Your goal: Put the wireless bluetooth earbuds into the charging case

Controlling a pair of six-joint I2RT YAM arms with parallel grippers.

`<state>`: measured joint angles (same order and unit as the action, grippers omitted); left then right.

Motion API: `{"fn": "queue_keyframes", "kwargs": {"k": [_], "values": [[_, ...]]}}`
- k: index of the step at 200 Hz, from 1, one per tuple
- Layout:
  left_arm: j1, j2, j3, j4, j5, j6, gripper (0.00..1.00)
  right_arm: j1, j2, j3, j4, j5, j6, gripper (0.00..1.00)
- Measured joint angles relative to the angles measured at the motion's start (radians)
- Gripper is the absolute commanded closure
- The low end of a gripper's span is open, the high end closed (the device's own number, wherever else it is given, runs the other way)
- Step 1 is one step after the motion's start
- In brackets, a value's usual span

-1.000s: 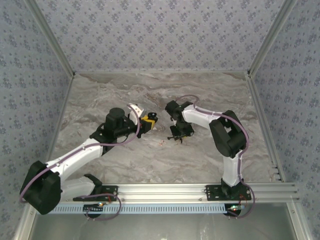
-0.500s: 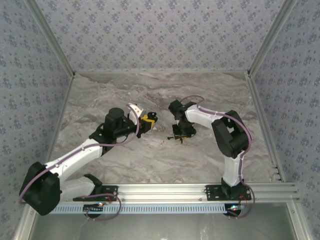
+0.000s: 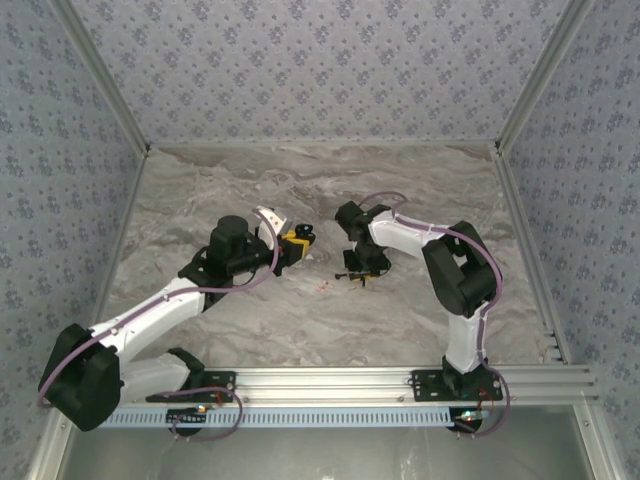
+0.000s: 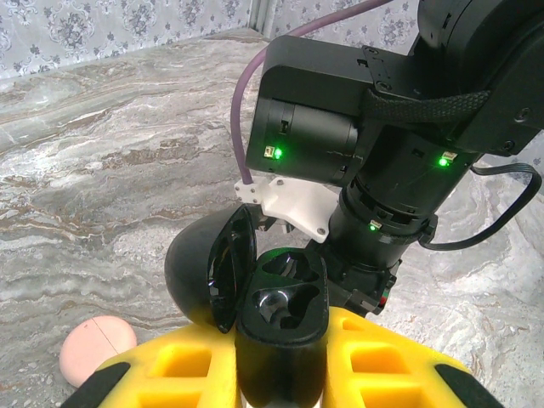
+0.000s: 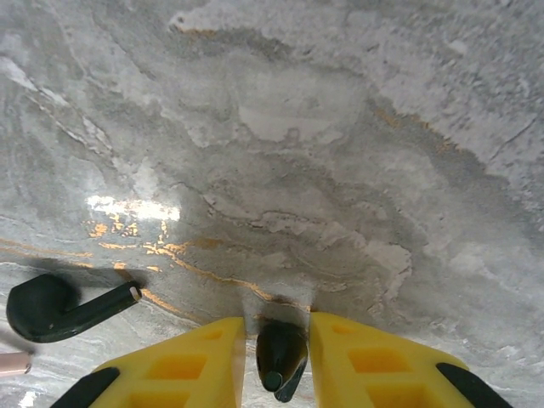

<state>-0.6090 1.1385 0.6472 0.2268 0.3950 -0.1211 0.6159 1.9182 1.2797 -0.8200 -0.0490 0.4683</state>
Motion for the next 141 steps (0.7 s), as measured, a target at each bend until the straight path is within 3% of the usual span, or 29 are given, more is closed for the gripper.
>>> {"fn": "queue_keyframes", "kwargs": {"k": [141], "values": [[0.0, 0.0, 0.0, 0.0, 0.0, 0.0, 0.79, 0.014, 0.002, 0.0, -0.001, 0.03, -0.037, 0.83]]}}
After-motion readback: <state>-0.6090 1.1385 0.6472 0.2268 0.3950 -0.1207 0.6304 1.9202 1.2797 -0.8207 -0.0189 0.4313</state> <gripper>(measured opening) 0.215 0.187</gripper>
